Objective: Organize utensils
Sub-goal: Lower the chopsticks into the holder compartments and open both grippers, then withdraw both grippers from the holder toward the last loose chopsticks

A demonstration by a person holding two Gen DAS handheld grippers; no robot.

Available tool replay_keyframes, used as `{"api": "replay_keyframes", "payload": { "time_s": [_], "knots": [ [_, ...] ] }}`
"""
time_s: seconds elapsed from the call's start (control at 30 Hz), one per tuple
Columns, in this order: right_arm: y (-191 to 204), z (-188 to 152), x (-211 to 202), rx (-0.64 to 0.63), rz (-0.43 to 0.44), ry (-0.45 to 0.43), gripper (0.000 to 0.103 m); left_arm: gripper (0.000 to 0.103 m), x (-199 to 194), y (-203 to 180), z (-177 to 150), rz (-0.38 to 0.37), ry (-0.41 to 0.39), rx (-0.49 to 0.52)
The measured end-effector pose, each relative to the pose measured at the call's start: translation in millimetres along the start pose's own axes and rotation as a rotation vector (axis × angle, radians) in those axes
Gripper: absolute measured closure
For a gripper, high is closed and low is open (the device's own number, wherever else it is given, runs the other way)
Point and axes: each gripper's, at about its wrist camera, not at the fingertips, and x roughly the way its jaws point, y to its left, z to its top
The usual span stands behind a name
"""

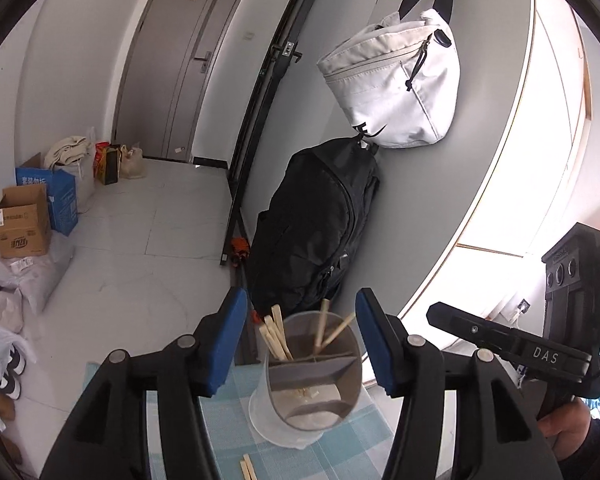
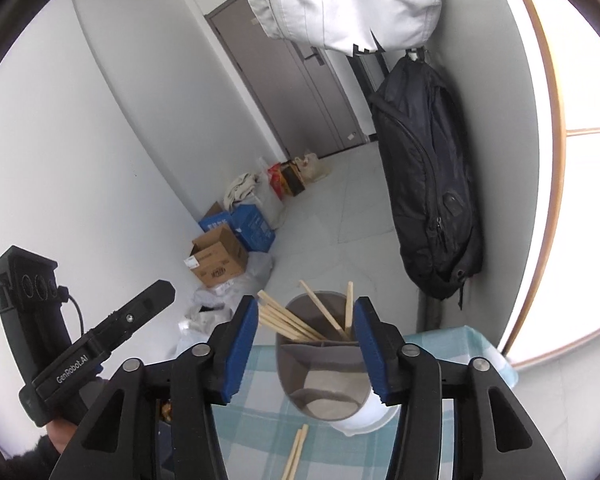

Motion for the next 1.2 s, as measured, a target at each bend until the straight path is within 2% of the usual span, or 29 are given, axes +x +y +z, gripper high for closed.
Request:
{"api": "replay_keyframes", "payload": {
  "time_s": [0.07,0.4,0.5,0.6,0.7,1.2],
  "knots": [
    [5.1,-4.7,-9.1,-0.01,0.002,-0.014,0.042,0.052,-7.7,-4.8,-2.8,0.026,-0.007,0.004],
    [28.1,-26.5,-47.9,-0.053,0.015,-0.061,0.032,0.05,-45.0,-11.7,-12.1,0.125,-0.026,-0.038],
    [35.1,-34.8,-56.9,-0.07,0.023,-0.084,0.027,0.035,-59.1,-12.9,-17.1,0.148,-0.053,-0.046],
    [38.7,-45.1,-61.0,-0.071,0.047,-0.097,0.021,0.029,-72.1,-14.1,-23.9,0.163,-0.084,-0.049],
    [41.0,-58.9,-62.2,-0.07,0.071,-0.093,0.019,0.017,-77.3,-11.9,-34.2,0.202,-0.098,-0.052],
    [43.9,-128.9,-30.2,-0.161,0.046,0.017,0.01,0.015,-58.4,19.8,-92.0,0.311,-0.036,-0.095]
  ]
}}
